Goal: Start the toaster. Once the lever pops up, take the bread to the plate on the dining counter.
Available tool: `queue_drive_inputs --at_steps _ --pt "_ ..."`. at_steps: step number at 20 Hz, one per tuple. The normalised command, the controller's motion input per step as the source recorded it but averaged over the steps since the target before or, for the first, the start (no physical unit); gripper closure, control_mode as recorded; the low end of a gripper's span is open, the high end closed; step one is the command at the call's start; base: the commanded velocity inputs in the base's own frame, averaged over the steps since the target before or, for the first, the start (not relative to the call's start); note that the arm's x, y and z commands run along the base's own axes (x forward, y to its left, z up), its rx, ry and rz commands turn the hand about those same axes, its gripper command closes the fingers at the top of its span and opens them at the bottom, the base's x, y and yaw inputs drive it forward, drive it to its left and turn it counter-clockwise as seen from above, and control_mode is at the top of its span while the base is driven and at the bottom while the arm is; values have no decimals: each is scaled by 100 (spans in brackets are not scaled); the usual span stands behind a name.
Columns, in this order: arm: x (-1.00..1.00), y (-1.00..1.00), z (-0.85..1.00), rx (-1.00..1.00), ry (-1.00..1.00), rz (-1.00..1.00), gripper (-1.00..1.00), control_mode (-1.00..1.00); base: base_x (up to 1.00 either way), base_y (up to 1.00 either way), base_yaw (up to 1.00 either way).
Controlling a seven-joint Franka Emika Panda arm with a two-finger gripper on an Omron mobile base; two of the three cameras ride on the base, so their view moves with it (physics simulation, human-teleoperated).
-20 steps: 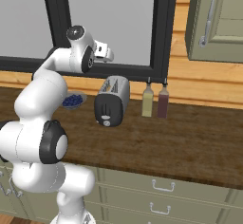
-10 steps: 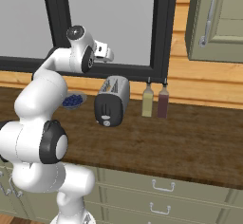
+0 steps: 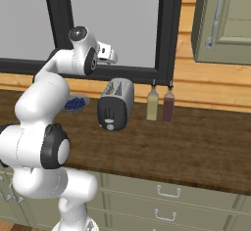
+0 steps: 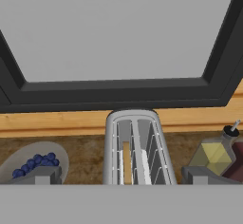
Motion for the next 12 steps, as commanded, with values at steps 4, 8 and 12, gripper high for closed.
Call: queue_drive_inputs --at_steps 4,8,12 --pt "0 0 0 0 0 0 -100 -100 0 0 0" --pt "0 0 0 0 0 0 -100 -100 0 0 0" --pt "0 0 0 0 0 0 -100 -100 0 0 0"
